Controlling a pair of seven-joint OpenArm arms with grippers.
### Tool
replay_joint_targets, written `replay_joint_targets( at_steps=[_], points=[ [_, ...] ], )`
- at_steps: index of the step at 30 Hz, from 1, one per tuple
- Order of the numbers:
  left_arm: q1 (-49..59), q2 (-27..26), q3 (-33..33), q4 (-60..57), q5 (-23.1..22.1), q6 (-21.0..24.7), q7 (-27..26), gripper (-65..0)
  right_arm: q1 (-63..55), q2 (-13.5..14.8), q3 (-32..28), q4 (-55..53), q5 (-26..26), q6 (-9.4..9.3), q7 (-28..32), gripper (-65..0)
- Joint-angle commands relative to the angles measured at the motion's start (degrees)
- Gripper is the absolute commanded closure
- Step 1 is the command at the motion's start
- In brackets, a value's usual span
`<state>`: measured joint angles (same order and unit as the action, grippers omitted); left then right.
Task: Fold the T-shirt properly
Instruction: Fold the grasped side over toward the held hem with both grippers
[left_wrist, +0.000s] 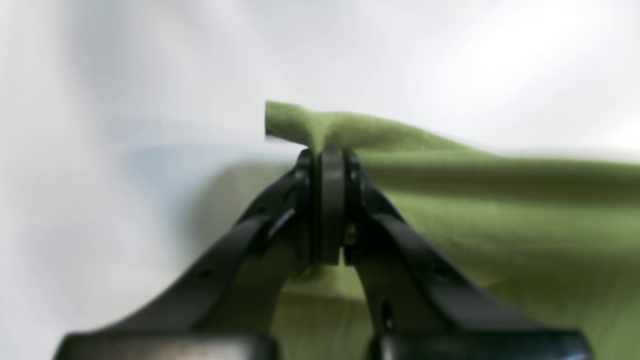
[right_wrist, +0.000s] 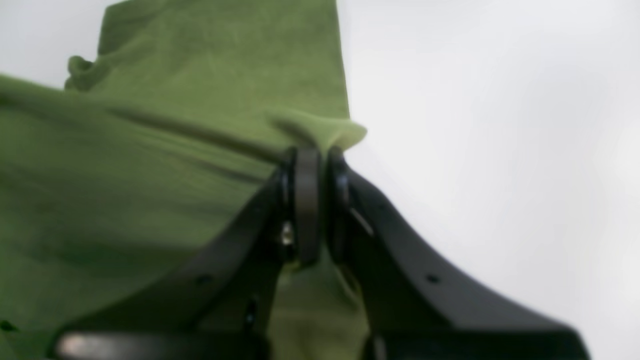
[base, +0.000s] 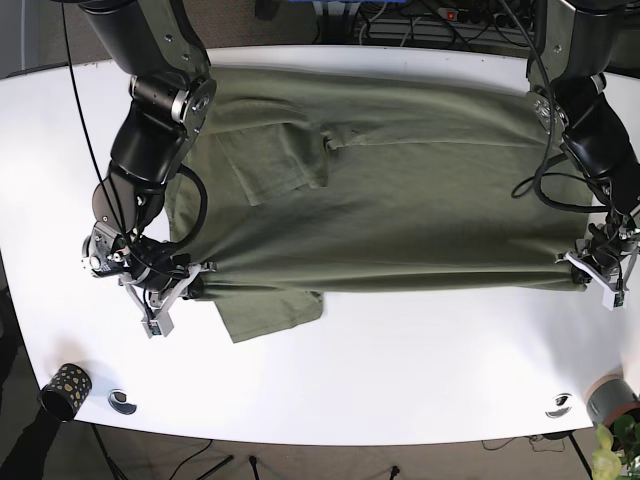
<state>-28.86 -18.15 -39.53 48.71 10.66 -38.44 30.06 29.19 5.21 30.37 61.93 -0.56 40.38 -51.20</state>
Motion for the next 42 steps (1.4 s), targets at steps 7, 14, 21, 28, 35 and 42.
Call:
replay_joint_targets(
  at_steps=[7, 14, 21, 28, 35, 42],
  points=[
    [3.5, 2.3, -0.5, 14.9, -0.8, -1.6, 3.3, 0.0, -4.4, 0.9, 0.2, 18.5, 0.1, -0.38, -9.8, 0.0],
    [9.1, 3.3, -0.5, 25.0, -6.2, -1.6, 7.0, 0.0, -10.1, 0.8, 0.2, 32.8, 0.2, -0.38, -18.4, 0.0],
    [14.2, 3.3, -0.4, 32.9, -9.7, -1.6, 11.9, 0.0, -15.6, -0.9, 0.6, 42.8, 0.2, -0.38, -25.0, 0.0],
    [20.4, 3.3, -0.5, 35.0, -11.8, -1.6, 12.4, 0.0, -23.7, -3.8, 0.3, 49.8, 0.2, -0.38, -25.5, 0.0],
    [24.6, 3.2, -0.5, 34.9, -12.0, -1.6, 12.4, 0.0, -29.9, -4.1, 0.4, 50.1, 0.2, -0.38, -25.5, 0.0],
    [27.2, 3.1, 0.0, 34.6, -11.6, -1.6, 12.4, -6.0, -33.4, -4.1, 0.5, 50.0, 0.2, -0.38, -25.4, -13.6]
  ],
)
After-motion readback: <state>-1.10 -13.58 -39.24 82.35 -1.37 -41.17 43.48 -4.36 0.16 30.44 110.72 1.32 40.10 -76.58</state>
